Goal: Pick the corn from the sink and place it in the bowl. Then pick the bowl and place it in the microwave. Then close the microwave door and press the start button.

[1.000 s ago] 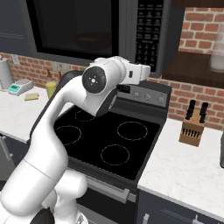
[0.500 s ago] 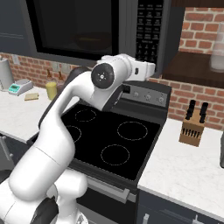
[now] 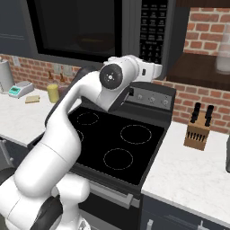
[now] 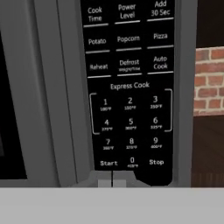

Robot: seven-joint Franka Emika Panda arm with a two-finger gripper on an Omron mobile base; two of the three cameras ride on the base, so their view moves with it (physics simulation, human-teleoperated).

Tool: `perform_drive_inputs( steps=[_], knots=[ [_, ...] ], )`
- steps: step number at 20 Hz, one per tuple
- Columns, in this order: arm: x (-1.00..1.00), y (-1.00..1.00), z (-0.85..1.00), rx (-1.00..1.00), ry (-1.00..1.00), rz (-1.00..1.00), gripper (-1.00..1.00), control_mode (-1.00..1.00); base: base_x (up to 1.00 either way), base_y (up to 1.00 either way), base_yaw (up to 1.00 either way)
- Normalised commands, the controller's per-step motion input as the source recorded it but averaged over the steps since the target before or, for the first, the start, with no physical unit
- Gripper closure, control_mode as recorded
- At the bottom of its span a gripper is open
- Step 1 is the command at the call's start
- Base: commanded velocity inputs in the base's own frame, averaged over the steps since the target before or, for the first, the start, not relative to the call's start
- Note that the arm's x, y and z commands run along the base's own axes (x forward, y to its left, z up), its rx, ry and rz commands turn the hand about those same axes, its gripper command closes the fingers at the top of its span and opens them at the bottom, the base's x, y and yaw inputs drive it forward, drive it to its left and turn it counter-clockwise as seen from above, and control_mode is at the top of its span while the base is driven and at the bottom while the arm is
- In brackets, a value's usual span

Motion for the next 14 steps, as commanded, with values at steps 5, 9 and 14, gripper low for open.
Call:
perform_drive_inputs(
  steps=[5,9,14],
  knots=[
    [0.18,0.0,-0.04,0.0,0.0,0.0,1.0,-1.0,0.0,0.0,0.0],
    [0.21,0.0,-0.04,0.0,0.0,0.0,1.0,-1.0,0.0,0.0,0.0],
    [0.21,0.0,-0.06,0.0,0.0,0.0,1.0,-1.0,0.0,0.0,0.0]
  ],
)
